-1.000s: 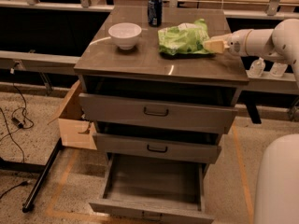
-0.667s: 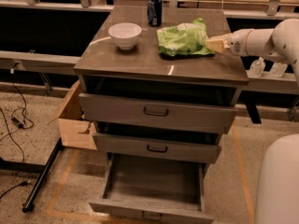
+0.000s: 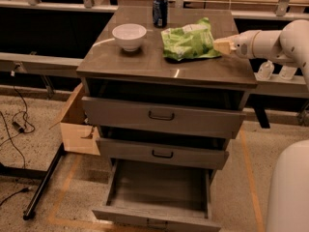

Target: Place green rice chip bag into bottom drawer

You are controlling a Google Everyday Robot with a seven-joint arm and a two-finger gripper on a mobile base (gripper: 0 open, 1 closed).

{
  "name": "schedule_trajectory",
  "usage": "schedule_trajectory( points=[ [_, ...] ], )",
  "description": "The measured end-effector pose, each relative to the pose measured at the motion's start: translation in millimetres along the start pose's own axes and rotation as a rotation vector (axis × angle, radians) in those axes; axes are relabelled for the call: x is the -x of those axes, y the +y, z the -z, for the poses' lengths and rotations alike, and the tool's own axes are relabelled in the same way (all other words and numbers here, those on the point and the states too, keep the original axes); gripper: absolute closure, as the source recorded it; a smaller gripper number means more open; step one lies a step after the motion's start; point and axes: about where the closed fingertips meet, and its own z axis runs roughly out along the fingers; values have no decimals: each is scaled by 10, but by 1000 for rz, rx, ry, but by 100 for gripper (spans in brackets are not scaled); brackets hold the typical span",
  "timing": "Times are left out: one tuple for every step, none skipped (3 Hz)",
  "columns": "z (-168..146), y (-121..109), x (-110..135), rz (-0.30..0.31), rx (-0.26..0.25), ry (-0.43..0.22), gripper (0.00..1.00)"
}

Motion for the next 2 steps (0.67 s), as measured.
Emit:
schedule_trajectory(
  points=[
    [100, 33, 29, -4, -9, 4, 100],
    [327, 89, 86, -14, -37, 20, 100]
  ],
)
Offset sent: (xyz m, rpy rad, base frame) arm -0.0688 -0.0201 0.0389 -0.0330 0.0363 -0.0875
